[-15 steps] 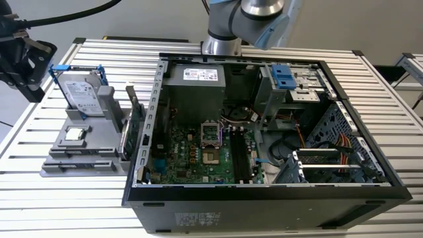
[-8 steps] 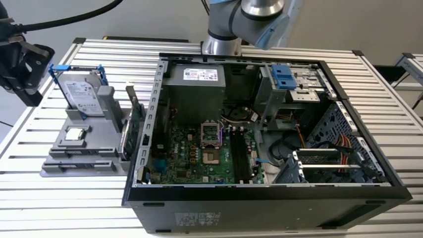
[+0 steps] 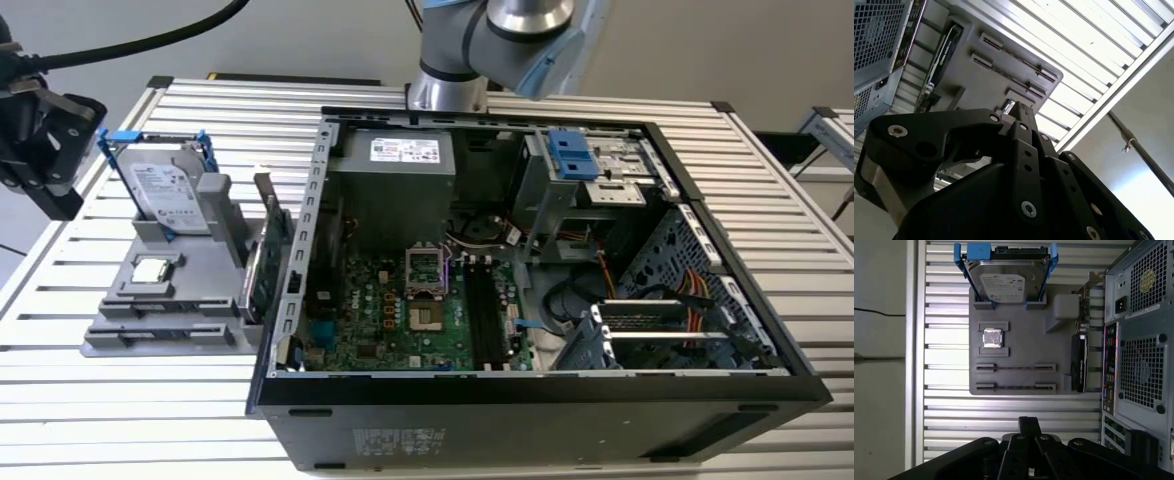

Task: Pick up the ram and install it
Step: 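Pick up the ram and move it above insertion slot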

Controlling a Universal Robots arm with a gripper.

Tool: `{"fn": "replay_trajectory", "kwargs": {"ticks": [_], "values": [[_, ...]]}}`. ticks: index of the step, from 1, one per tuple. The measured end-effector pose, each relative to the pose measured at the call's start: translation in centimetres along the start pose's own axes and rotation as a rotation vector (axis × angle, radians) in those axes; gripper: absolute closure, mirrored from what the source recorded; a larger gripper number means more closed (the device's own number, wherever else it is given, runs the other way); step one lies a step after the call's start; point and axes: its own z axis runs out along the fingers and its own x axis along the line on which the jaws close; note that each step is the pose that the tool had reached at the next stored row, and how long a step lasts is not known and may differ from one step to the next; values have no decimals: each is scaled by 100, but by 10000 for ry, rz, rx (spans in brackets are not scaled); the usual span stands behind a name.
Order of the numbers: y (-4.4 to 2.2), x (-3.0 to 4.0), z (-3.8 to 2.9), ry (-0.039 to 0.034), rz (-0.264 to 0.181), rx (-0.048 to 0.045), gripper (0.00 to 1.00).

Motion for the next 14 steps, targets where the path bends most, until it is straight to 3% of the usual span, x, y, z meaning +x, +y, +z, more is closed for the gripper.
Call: {"fn": "replay_trajectory", "kwargs": {"ticks": [14], "values": [[-11,0,0,2,-46,-1,100]]}}
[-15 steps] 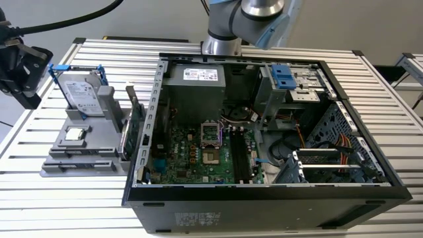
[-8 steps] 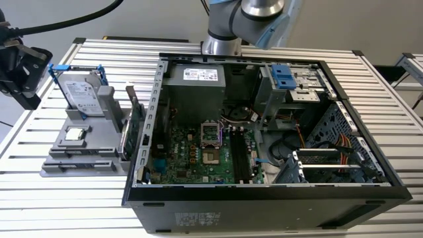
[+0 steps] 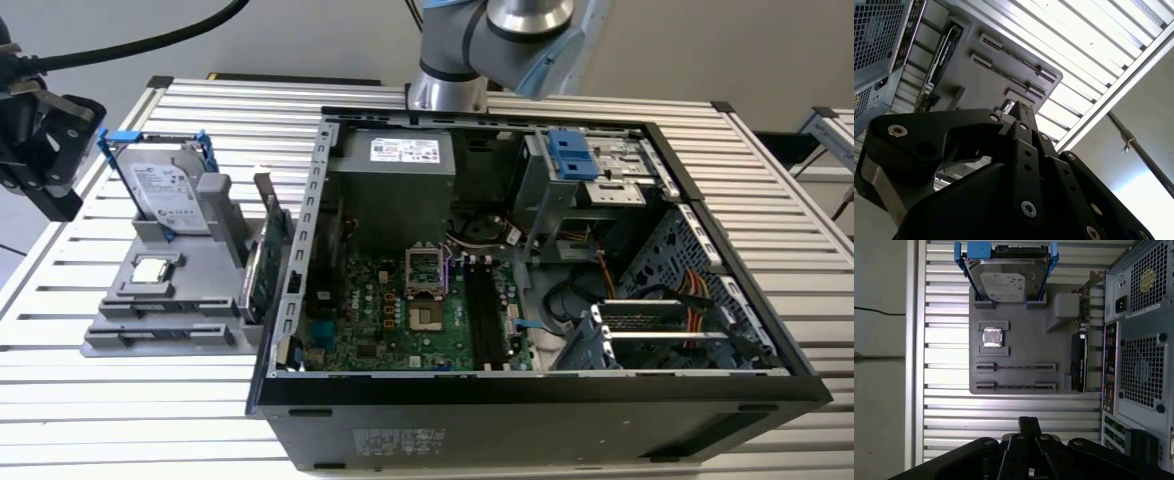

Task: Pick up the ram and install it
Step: 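Pick up the ram and move it above insertion slot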

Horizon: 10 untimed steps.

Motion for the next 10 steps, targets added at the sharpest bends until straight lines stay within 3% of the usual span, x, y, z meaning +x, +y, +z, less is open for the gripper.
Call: {"fn": "replay_trajectory", "kwargs": {"ticks": [10], "values": [[0,0,0,7,-133,-1,100]]}}
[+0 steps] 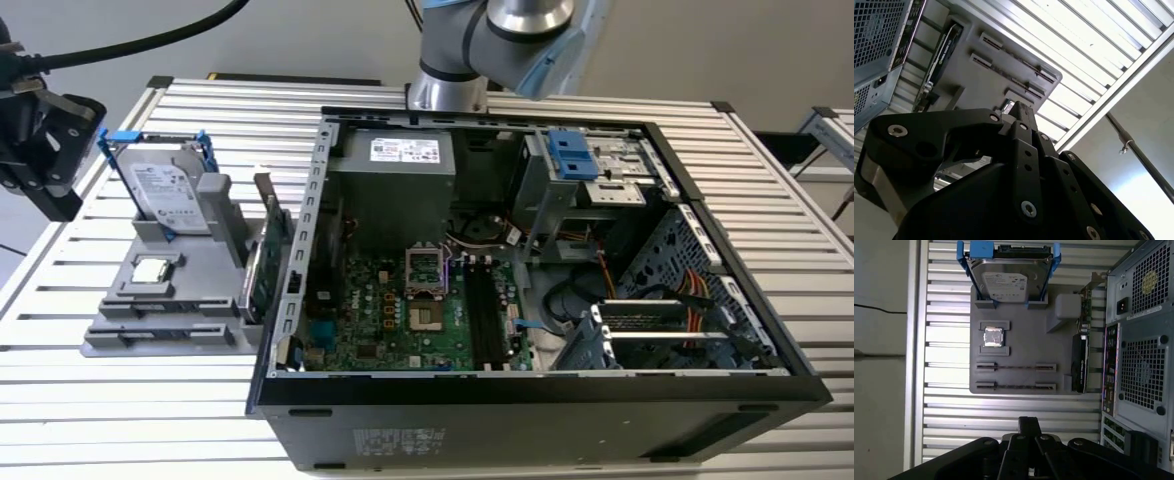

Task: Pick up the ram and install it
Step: 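Pick up the ram and move it above insertion slot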

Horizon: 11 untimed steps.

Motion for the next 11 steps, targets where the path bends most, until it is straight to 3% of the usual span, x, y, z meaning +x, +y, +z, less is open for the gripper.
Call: {"fn": "replay_trajectory", "kwargs": {"ticks": [11], "values": [[0,0,-1,17,-331,-2,100]]}}
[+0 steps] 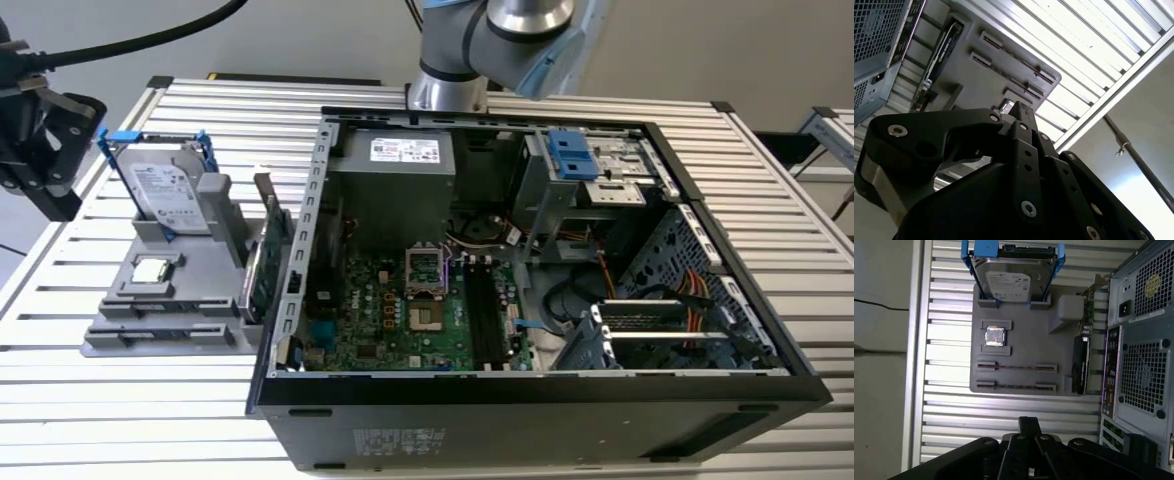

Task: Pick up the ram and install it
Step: 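Pick up the ram and move it above insertion slot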

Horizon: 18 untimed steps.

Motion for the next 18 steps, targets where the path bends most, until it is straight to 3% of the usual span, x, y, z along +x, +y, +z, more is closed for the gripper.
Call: {"fn": "replay_trajectory", "kwargs": {"ticks": [18], "values": [[0,0,0,49,-1041,-9,100]]}}
